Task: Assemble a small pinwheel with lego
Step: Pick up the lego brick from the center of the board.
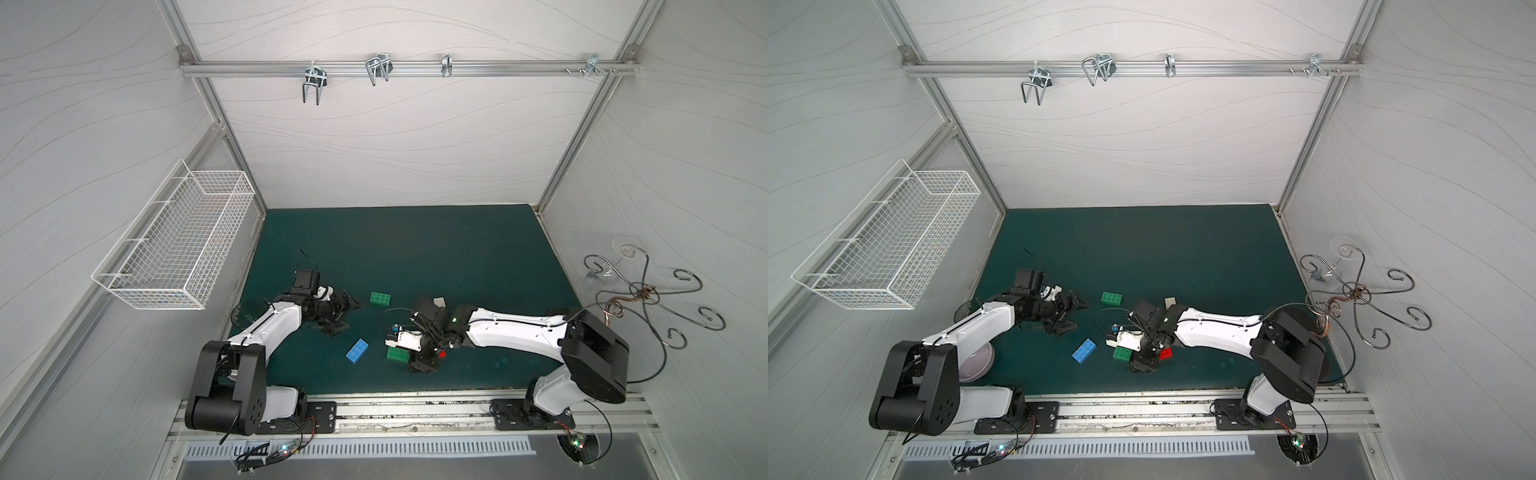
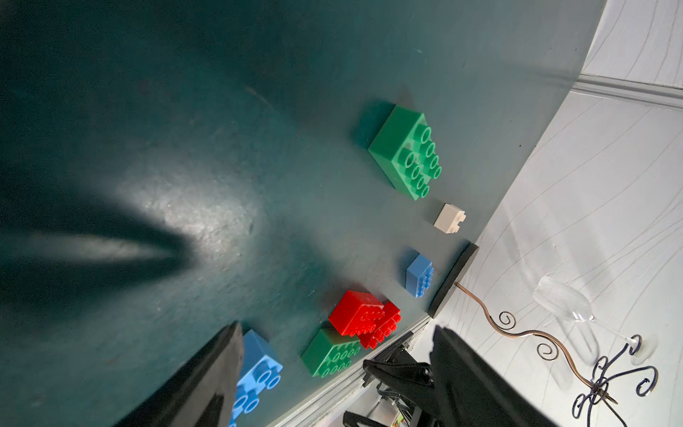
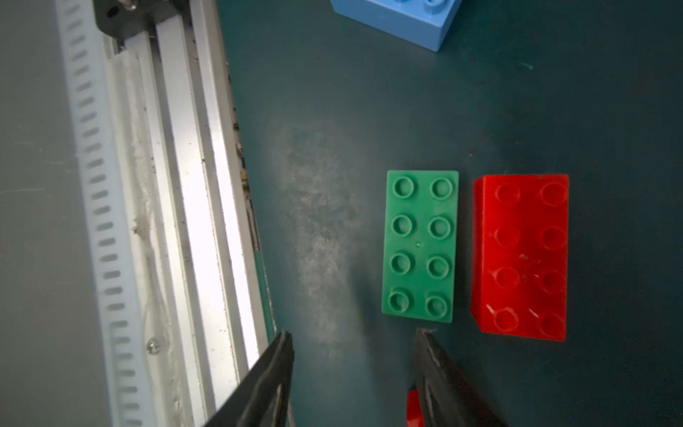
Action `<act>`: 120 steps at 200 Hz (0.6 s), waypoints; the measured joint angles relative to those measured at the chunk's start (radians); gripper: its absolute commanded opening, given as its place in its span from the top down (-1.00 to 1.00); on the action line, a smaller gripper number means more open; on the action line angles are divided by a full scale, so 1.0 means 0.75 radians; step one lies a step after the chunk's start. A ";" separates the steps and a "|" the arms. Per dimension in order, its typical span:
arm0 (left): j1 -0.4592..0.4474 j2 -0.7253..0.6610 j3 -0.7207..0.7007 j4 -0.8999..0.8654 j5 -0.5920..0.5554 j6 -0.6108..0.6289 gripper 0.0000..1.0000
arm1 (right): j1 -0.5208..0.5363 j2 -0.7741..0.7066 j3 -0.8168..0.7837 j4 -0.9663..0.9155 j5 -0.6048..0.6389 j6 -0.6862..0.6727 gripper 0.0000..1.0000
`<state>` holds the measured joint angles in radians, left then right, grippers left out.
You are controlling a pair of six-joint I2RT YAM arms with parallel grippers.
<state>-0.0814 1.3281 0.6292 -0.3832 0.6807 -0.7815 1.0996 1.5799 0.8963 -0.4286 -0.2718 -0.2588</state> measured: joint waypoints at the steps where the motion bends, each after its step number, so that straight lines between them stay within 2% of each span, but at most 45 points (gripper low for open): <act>1: 0.000 0.001 0.000 0.000 0.000 0.000 -0.70 | 0.000 0.002 0.000 0.001 0.001 0.000 -0.09; 39: 0.000 0.001 0.000 -0.001 -0.001 0.009 -0.70 | 0.001 0.108 0.003 0.030 0.074 -0.001 -0.09; 120: 0.006 0.011 0.000 0.000 -0.001 0.027 -0.70 | 0.001 0.195 0.086 0.110 0.154 -0.027 -0.19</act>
<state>-0.0772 1.3365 0.6292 -0.3832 0.6800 -0.7609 1.1004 1.7260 0.9611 -0.3458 -0.1562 -0.2790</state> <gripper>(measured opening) 0.850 0.591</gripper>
